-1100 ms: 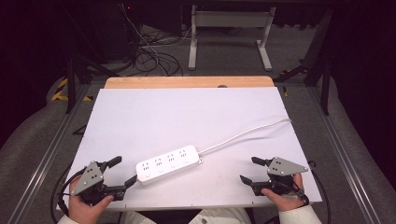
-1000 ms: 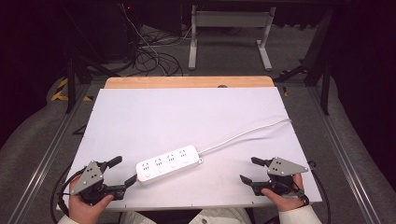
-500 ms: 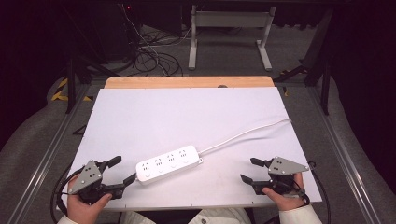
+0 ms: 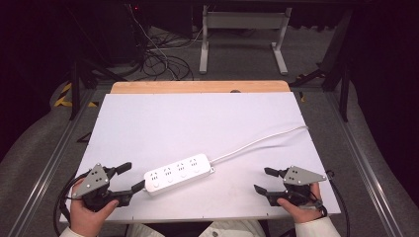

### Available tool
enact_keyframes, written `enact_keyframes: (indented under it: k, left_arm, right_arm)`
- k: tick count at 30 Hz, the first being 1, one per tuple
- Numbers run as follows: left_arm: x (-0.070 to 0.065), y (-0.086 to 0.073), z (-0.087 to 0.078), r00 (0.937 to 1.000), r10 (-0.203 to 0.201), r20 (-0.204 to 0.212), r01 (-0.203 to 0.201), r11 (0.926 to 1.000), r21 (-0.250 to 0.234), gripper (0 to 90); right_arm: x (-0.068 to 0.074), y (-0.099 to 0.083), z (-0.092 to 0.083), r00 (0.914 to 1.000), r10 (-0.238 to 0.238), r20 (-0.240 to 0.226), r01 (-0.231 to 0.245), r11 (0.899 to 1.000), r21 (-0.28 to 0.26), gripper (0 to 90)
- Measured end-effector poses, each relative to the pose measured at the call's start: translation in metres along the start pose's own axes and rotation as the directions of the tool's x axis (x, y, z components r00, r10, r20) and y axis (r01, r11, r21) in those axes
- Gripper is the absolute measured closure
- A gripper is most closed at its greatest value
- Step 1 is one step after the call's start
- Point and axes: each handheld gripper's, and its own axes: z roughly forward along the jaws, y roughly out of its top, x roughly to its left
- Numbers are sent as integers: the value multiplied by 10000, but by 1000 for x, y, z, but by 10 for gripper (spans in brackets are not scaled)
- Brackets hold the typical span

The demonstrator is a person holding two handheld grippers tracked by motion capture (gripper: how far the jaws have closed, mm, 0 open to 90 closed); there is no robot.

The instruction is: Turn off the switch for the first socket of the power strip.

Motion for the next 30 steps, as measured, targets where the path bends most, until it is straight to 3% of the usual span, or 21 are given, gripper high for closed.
enact_keyframes:
  k: [14, 30]
  left_arm:
    - [-6, 28, 24, 9985, 257, 487, -261, 9996, 76, 293]
    - [-11, 43, 45, 9956, 480, 804, -490, 9987, 105, 306]
  right_arm:
    - [-1, -1, 0, 10000, 12, 3, -12, 10000, 24, 312]
    - [-2, -2, 0, 9999, 82, 81, -82, 10000, -12, 309]
